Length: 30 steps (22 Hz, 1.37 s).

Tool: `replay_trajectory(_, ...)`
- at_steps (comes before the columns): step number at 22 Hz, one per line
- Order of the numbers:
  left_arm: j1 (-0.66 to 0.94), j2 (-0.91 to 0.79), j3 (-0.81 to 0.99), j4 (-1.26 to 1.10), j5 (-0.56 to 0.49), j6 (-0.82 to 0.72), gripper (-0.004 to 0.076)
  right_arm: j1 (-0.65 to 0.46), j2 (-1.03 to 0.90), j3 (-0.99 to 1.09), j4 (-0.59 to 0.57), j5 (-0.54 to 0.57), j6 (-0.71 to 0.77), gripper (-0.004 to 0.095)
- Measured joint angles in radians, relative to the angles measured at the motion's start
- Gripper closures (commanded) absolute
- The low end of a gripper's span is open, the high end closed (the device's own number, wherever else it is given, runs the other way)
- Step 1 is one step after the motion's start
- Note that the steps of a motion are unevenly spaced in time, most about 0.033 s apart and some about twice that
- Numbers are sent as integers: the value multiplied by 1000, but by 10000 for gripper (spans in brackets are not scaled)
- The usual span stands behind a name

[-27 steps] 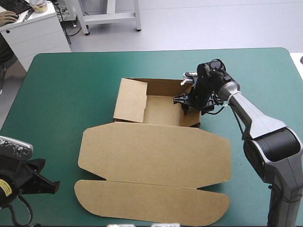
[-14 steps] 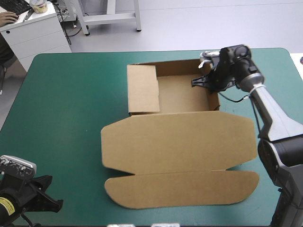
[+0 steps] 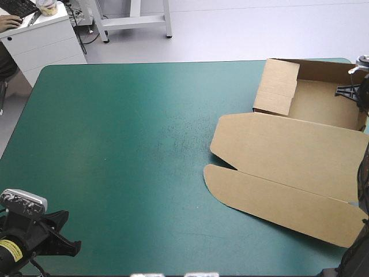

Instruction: Fold the box

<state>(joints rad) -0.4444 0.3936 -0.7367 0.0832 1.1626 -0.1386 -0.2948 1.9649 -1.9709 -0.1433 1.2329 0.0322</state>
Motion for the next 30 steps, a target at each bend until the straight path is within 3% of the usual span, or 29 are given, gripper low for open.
replay_trajectory(6, 0, 0, 0, -5, 0, -1, 727, -66, 56, 0, 13, -14, -2, 882)
replay_trajectory(9, 0, 0, 0, -7, 0, -1, 727, -73, 65, 0, 16, -26, -32, 674)
replay_trajectory(14, 0, 0, 0, -8, -6, -1, 727, -79, 78, 0, 14, -7, -42, 92)
replay_trajectory(16, 0, 0, 0, -9, -7, -1, 727, -90, 78, -6, 12, 3, -32, 43)
replay_trajectory(19, 0, 0, 0, -13, -7, -1, 727, -101, 52, -20, 44, 6, -20, 90)
replay_trajectory(21, 0, 0, 0, -8, -8, -1, 727, -101, -10, -21, 97, 6, -23, 225)
replay_trajectory(23, 0, 0, 0, 3, -12, -1, 727, -101, -88, -20, 165, 7, -32, 612)
replay_trajectory(25, 0, 0, 0, 19, -16, -1, 727, -98, -187, 13, 277, 8, -76, 922)
replay_trajectory(30, 0, 0, 0, 26, -31, -1, 727, 34, -506, 248, 475, -13, -240, 913)
